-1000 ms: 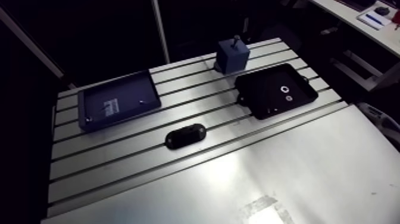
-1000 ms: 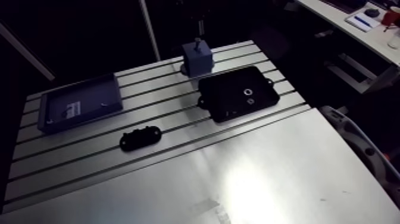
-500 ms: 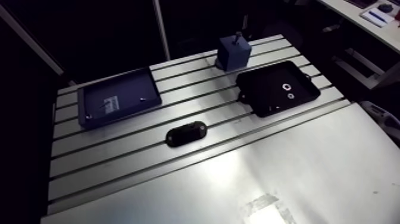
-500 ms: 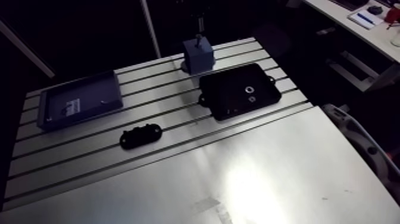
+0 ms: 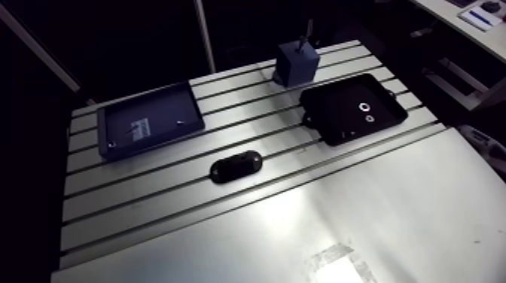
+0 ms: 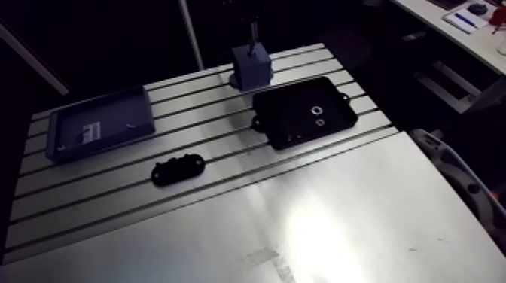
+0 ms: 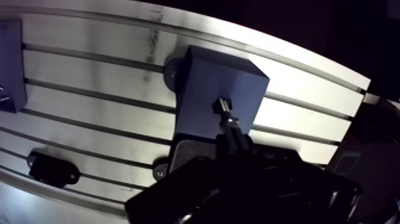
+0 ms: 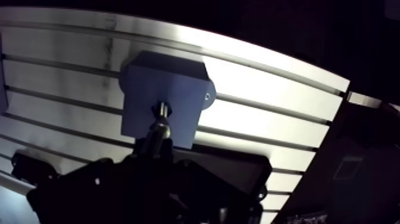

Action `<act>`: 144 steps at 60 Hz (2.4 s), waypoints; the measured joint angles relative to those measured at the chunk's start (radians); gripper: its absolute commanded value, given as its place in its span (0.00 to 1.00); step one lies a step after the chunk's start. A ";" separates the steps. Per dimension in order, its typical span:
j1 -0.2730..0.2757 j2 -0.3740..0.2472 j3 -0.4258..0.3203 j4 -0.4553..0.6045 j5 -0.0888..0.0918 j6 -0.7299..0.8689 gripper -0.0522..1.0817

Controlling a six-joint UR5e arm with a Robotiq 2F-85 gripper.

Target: Pick up the M10 bolt and insert it into the hex recess until seated.

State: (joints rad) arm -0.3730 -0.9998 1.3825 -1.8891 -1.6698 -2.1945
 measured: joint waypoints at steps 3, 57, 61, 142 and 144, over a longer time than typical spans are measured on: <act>0.000 0.001 0.000 0.000 0.000 0.000 0.95; 0.001 0.019 -0.012 0.000 0.000 0.000 0.95; 0.001 0.019 -0.012 0.000 0.000 0.000 0.95; 0.010 0.026 -0.006 -0.011 0.001 0.015 0.95; 0.010 0.027 -0.005 -0.012 0.001 0.015 0.95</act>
State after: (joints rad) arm -0.3627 -0.9728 1.3771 -1.9008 -1.6684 -2.1795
